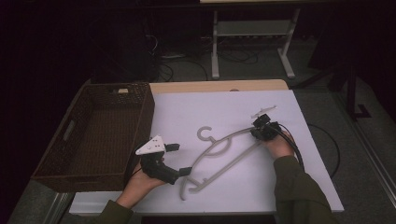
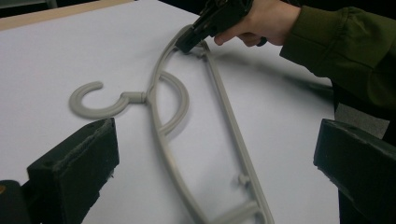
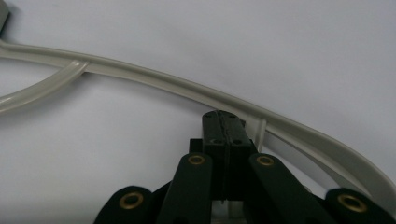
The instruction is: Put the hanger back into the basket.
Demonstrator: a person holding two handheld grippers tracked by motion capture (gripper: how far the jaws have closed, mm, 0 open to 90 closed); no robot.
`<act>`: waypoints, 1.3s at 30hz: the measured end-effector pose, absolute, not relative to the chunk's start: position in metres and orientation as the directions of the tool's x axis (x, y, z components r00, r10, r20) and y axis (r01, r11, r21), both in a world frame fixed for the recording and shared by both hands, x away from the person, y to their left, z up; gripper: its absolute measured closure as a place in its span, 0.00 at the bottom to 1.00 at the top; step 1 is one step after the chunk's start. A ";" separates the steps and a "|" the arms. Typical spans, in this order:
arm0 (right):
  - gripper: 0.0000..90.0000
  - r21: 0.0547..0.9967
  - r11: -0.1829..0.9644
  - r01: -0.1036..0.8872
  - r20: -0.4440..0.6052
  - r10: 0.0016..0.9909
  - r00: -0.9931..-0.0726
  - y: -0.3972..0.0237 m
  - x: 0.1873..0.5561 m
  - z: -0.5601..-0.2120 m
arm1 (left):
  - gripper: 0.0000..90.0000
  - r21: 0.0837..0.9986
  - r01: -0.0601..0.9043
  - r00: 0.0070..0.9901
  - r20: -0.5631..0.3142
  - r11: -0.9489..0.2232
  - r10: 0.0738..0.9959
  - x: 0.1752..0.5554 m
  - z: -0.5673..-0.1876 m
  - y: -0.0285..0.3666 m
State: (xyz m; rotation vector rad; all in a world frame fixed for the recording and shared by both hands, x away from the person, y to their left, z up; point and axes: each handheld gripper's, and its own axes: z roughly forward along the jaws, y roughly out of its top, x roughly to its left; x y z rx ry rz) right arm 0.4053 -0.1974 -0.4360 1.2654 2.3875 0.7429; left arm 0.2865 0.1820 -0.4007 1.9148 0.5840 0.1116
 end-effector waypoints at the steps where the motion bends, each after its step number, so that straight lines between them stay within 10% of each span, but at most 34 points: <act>1: 0.99 0.595 0.458 0.660 -0.052 0.842 -0.537 -0.202 0.406 -0.436 | 0.00 0.890 0.345 0.874 -0.190 -0.298 0.446 0.286 -0.401 0.182; 14: 0.99 0.629 0.398 0.668 -0.039 0.874 -0.484 -0.232 0.402 -0.427 | 0.00 0.888 0.344 0.876 -0.188 -0.304 0.444 0.286 -0.401 0.181; 39: 0.99 0.593 0.599 0.539 0.110 0.602 -0.791 -0.173 0.298 -0.427 | 0.00 0.883 0.351 0.876 -0.192 -0.312 0.442 0.286 -0.404 0.180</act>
